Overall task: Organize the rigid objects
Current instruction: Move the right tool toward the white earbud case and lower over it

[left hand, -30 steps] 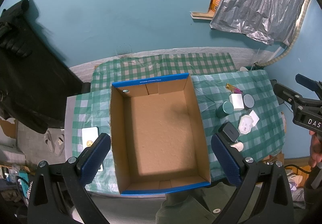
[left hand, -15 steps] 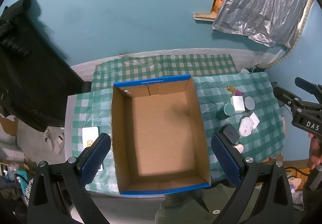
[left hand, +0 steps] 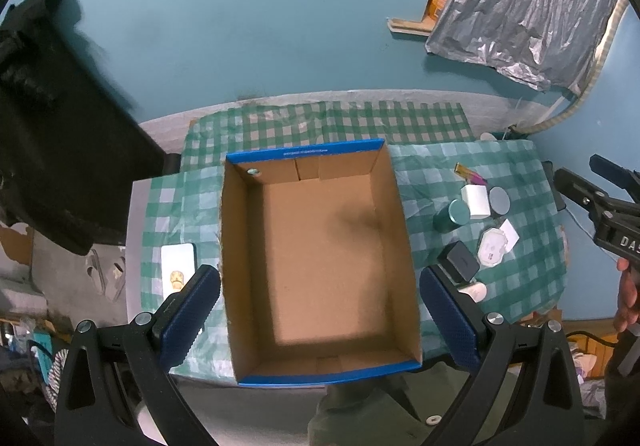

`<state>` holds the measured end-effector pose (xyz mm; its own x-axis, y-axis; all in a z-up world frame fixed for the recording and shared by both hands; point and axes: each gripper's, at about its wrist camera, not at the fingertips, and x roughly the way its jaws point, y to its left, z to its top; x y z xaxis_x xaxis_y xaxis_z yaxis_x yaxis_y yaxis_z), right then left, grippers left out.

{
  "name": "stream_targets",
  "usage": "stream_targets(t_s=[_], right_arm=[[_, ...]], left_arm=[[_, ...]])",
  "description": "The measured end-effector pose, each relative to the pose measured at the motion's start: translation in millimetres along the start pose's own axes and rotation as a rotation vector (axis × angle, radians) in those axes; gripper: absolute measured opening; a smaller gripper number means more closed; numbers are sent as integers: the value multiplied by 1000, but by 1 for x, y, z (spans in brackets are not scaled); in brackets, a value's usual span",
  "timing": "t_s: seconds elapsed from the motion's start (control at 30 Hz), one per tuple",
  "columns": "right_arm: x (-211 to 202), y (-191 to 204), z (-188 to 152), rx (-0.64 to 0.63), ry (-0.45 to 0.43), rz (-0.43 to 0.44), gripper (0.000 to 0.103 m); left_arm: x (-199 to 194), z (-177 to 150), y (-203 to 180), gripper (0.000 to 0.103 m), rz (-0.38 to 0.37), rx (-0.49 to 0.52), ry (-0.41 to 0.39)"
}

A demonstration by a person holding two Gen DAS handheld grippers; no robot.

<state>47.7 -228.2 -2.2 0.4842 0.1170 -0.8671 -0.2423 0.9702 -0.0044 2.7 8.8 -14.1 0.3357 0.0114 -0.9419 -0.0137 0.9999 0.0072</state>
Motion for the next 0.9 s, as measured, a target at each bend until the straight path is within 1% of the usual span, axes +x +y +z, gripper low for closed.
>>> stream_targets(t_s=[0.1, 0.23, 0.4, 0.53, 0.73, 0.9], right_arm=[[6, -4, -3, -6, 15, 23, 97], [16, -14, -8, -3, 37, 66, 97], [32, -24, -16, -16, 75, 119, 97], [50, -24, -28, -66, 123, 111, 97], [77, -16, -55, -178, 196, 138, 97], [94, -7, -79, -245, 254, 154, 97]], left_arm=[[8, -2, 8, 101, 4, -14, 26], [16, -7, 23, 101, 32, -33, 42], [38, -16, 44, 101, 56, -56, 104], [56, -24, 53, 101, 76, -65, 149], [85, -40, 66, 101, 111, -62, 215], [104, -50, 80, 101, 101, -105, 256]])
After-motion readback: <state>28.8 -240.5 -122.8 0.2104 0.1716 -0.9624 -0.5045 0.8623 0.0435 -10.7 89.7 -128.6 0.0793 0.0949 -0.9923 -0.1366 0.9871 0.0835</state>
